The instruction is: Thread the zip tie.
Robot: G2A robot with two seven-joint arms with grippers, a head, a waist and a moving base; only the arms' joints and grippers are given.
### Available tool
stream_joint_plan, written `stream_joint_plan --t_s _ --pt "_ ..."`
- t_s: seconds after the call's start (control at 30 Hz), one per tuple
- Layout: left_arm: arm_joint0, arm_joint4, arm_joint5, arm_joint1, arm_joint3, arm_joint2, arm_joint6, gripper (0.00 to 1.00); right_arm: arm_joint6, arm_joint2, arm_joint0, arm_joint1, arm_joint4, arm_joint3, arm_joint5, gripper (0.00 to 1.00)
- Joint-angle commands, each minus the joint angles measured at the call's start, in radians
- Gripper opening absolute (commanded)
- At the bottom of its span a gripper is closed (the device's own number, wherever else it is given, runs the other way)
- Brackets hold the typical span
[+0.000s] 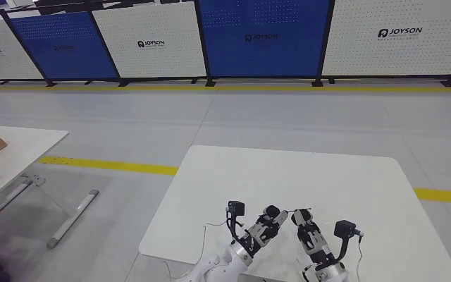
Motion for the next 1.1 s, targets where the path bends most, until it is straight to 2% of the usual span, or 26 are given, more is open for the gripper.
stream_joint_plan --t_s 0.0,0.2,0.47,0.53,0.73,0.77,0.83,0.9,1.07 --pt "0.002 -0.003 -0.001 0.001 -0.003 -0.004 0.002 0.32 -0.003 0.0 0.001 0.0 -0.001 0.0 0.003 0.0" --pt "0.009 -0.006 -0.002 0.003 -0.007 -0.014 0.003 0.15 -0.011 0.001 0.0 0.0 -0.005 -0.003 0.01 0.0" --pt "0.007 -0.013 0.002 0.002 -0.004 -0.015 0.001 0.07 -0.016 0.004 -0.002 0.0 -0.005 -0.006 0.008 0.0" --pt "0.006 -0.013 0.003 0.002 -0.003 -0.014 0.001 0.0 -0.017 0.004 -0.003 0.0 -0.004 -0.005 0.007 0.0" --pt "0.007 -0.019 0.0 0.001 -0.003 -0.01 0.002 0.0 -0.009 0.004 -0.002 0.0 -0.002 -0.004 0.002 0.0" --pt "0.009 -0.032 0.0 0.0 -0.004 -0.01 0.002 0.0 -0.005 0.004 -0.002 0.001 -0.001 -0.004 0.001 0.03" --pt "0.009 -0.054 0.005 -0.001 -0.008 -0.013 -0.002 0.0 0.002 0.005 -0.002 0.001 -0.003 -0.006 0.003 0.78" --pt "0.011 -0.087 0.013 -0.002 -0.012 -0.016 -0.009 0.0 0.006 0.006 -0.004 0.002 -0.006 -0.009 0.004 1.0" --pt "0.015 -0.163 0.041 -0.002 -0.025 -0.032 -0.034 0.0 0.007 0.013 -0.014 0.004 -0.017 -0.016 0.0 1.0"
